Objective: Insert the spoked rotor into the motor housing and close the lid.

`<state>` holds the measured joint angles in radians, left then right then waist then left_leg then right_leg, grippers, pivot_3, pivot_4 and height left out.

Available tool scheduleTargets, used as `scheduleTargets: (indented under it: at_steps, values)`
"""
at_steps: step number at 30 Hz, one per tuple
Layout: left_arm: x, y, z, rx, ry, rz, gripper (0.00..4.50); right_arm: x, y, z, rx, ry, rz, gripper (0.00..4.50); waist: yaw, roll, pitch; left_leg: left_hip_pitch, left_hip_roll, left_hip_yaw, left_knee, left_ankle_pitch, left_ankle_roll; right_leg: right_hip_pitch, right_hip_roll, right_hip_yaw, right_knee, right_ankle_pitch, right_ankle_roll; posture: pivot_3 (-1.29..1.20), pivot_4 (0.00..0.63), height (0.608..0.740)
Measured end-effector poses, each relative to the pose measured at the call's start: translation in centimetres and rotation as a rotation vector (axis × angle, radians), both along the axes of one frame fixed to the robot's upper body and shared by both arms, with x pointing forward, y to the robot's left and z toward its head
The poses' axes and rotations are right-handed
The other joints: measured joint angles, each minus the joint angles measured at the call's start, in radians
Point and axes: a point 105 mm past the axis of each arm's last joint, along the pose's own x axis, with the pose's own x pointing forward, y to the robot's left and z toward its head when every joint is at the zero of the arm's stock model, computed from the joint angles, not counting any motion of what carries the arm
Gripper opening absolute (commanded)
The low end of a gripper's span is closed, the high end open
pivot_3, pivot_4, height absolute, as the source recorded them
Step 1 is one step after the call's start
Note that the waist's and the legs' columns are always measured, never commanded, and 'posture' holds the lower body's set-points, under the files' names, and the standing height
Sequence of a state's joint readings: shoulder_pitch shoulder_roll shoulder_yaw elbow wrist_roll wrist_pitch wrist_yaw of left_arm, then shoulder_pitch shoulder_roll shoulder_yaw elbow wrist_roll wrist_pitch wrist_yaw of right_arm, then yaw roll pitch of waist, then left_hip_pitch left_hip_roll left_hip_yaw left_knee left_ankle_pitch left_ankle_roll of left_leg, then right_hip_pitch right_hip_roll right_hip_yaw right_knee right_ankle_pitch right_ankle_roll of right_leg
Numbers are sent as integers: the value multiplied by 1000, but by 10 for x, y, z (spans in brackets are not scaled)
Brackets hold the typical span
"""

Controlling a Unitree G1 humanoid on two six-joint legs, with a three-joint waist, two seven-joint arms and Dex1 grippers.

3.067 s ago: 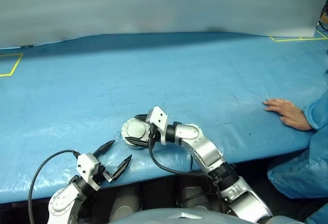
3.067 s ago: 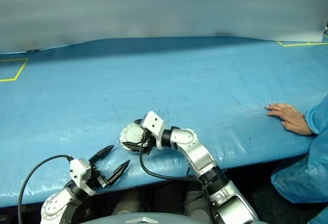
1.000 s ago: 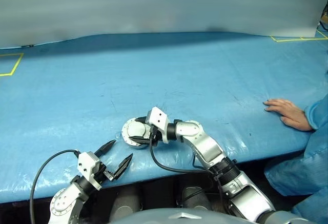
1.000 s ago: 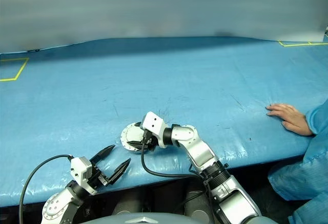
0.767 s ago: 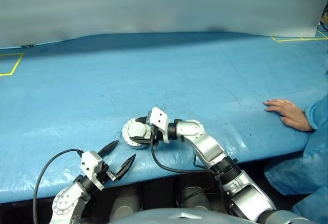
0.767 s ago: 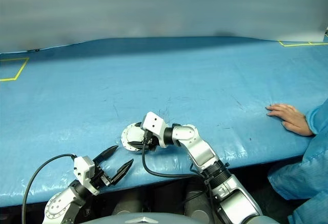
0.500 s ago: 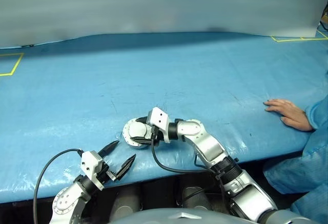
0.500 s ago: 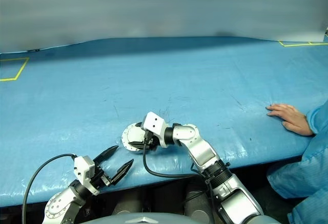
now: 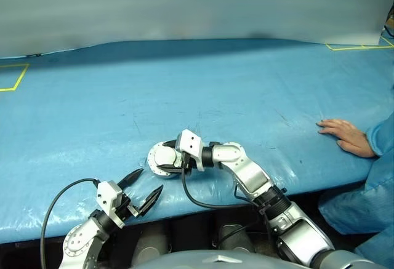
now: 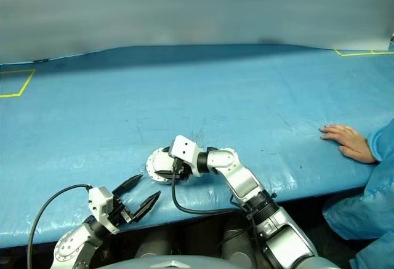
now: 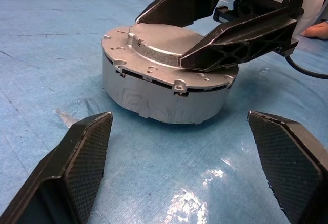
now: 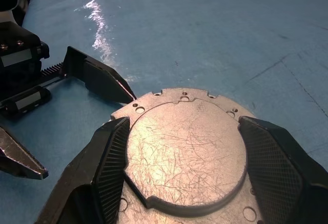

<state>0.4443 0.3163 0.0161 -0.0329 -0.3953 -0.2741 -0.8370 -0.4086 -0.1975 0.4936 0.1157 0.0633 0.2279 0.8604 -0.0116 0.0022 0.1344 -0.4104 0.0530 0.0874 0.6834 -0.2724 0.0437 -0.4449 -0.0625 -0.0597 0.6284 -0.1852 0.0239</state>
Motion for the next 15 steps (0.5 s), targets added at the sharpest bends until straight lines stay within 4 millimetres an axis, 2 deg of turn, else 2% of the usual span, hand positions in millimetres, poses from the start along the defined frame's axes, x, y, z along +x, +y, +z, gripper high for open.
scheduleTargets:
  at_steps: [15]
  values:
    - [1,2,-1,-40,-22,35,4500,2,-1,-2,-12,13,0,3262,0,1,-1,1,0,0,0,0,0,0,0,0,0,0,0,0,150,740]
